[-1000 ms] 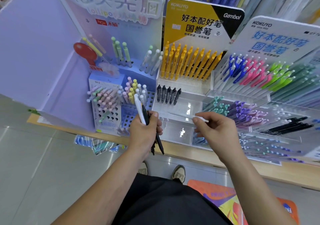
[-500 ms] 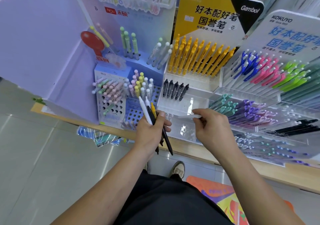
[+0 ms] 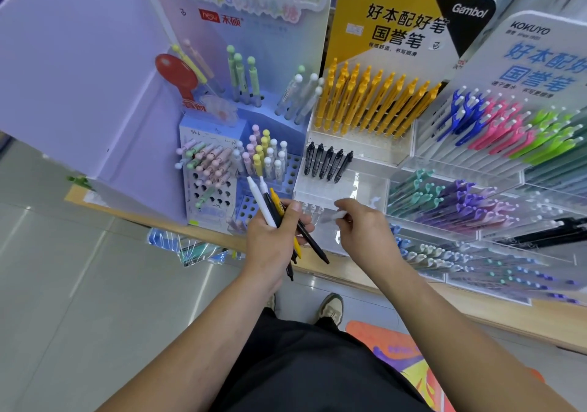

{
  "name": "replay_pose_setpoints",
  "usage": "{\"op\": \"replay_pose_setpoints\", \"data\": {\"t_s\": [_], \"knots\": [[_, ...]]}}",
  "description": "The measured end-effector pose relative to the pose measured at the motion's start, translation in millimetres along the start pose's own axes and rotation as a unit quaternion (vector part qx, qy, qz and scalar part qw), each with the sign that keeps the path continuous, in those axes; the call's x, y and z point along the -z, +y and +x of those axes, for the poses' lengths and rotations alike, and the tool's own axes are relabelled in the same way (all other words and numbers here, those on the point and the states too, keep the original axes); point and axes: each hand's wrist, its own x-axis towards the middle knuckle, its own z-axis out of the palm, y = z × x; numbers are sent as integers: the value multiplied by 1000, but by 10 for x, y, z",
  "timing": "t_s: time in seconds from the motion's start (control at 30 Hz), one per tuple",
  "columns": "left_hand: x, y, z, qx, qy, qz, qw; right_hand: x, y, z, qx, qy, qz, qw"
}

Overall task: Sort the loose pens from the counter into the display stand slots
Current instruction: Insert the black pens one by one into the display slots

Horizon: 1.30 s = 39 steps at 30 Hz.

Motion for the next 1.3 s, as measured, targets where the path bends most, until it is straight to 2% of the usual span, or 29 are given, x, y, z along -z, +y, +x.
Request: {"op": "replay_pose_setpoints", "data": {"t_s": [0.1,0.3,0.43,0.53,0.6,0.67,0.73,0.83,0.87,0.93,1.0,1.1,1.2,1.3], "knots": [[-1,15,3,-4,-12,0,1000,-81,-54,39,-73,5,90,993],[-4,43,39,7,-35,5,999,-205,-61,63,-73,1,66,995],[-32,58,23,6,-58,21,998,-65,-123,-28,-105,-7,39,994],[-96,97,3,6,-90,9,996,221,-278,-211,-122,24,117,985],[-155,124,-17,-15,-111,39,993,380,-353,-270,-108,-17,187,976],[-250,118,-57,-30,-126,55,990,452,-342,-284,-110,-54,208,970],[-368,117,-113,-8,-136,31,990,468,-289,-281,-117,-47,182,975],[-459,78,-124,2,-150,27,988,435,-206,-325,-50,-32,43,997],[-466,76,-112,9,-160,22,987,418,-176,-345,-32,-21,27,999],[-464,74,-82,24,-173,11,985,420,-114,-381,-50,9,80,995],[-432,54,-39,12,-152,37,988,445,-44,-381,-112,19,148,983],[-355,6,23,-25,-109,99,989,485,72,-328,-151,9,208,966],[-301,-46,48,-22,-99,119,988,514,93,-266,-163,28,253,953],[-271,-94,71,-18,-87,122,989,472,72,-240,-138,56,228,962]]}}
